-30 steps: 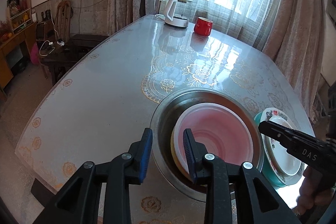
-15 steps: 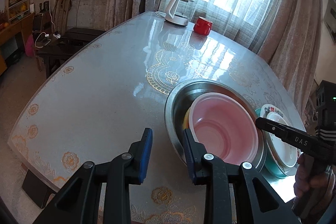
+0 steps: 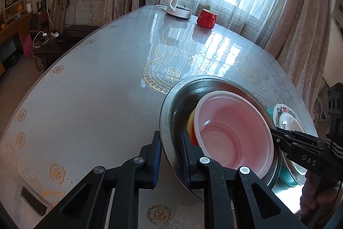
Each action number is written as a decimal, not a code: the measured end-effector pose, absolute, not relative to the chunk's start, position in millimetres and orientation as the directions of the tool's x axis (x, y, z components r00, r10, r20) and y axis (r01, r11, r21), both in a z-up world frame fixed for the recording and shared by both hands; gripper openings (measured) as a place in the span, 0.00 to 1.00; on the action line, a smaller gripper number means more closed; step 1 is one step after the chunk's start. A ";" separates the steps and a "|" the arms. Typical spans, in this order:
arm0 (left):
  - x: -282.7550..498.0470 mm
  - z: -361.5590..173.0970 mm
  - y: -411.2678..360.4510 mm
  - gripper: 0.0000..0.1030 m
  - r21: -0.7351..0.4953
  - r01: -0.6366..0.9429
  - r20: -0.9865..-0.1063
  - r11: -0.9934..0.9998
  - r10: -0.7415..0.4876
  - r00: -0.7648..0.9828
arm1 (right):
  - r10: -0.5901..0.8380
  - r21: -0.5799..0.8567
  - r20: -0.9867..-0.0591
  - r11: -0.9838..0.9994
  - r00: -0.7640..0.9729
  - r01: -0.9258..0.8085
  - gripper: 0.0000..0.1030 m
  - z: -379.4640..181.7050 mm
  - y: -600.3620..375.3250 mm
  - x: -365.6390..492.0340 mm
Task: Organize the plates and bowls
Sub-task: 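Move the right gripper to the steel bowl rim and close on it, then lift the nested steel bowl and carry it over the plate stack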
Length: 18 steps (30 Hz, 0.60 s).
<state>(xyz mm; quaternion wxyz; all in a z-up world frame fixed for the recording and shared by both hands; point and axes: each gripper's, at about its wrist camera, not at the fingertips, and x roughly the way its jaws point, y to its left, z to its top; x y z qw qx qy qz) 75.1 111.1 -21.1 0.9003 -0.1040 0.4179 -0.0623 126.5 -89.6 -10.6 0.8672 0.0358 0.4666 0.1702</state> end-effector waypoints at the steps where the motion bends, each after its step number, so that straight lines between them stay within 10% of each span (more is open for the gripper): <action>1: 75.4 -21.6 112.0 0.17 -0.240 0.030 -0.736 0.970 -0.202 0.646 | 0.322 0.209 -0.798 0.941 0.509 -0.267 0.18 -10.7 -88.5 126.6; 18: 68.3 -7.9 107.5 0.15 -0.228 0.062 -0.720 0.972 -0.211 0.662 | 0.369 0.264 -0.766 0.927 0.526 -0.267 0.15 2.3 -97.4 124.8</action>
